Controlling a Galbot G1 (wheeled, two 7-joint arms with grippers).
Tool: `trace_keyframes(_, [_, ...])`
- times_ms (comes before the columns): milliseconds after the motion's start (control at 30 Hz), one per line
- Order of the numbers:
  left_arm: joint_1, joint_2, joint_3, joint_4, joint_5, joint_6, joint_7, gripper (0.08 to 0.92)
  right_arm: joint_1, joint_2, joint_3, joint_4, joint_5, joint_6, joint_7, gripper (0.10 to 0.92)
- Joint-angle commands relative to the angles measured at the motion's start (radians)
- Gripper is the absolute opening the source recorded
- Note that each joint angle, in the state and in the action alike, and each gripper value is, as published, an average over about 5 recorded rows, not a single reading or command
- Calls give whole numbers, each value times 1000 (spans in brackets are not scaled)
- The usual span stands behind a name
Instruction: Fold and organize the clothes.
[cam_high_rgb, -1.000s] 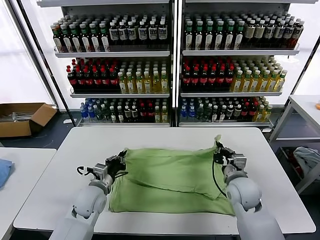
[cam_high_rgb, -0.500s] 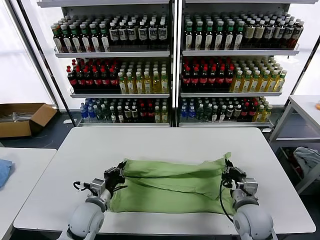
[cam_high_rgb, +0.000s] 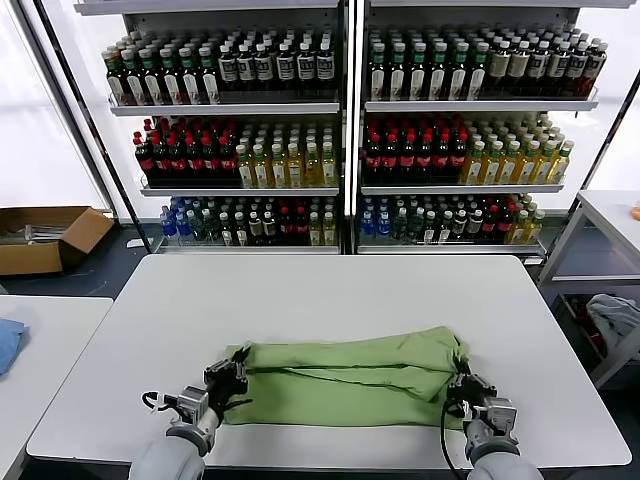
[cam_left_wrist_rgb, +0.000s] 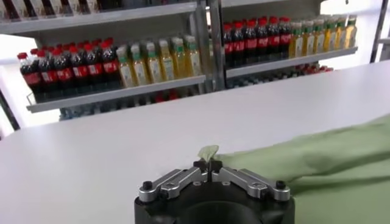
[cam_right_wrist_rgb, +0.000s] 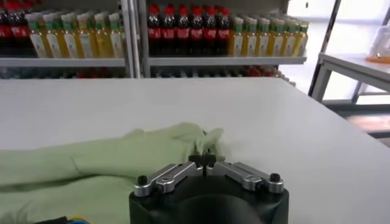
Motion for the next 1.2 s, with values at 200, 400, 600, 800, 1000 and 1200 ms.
trace_keyframes(200, [47, -18, 3, -3, 62, -11, 2, 91, -58, 1, 7, 19, -21, 18, -2, 106])
trace_keyframes(400, [45, -33, 12, -32, 93, -43, -7, 219, -51, 3, -19, 6, -82, 23, -15, 198])
trace_keyframes(600, [77, -32, 6, -117, 127, -33, -21, 384, -61, -20, 17, 65, -70, 12, -8, 371])
trace_keyframes(800, [101, -43, -21, -187, 148, 20, -66, 557, -96, -49, 84, 239, -20, 11, 1, 544])
trace_keyframes(1000, [103, -88, -43, -165, 60, 95, -133, 729, -108, -43, 57, 329, -19, 13, 9, 700])
trace_keyframes(1200, [94, -117, -37, -126, -15, 125, -142, 819, -85, -33, 16, 341, -32, 4, 10, 815])
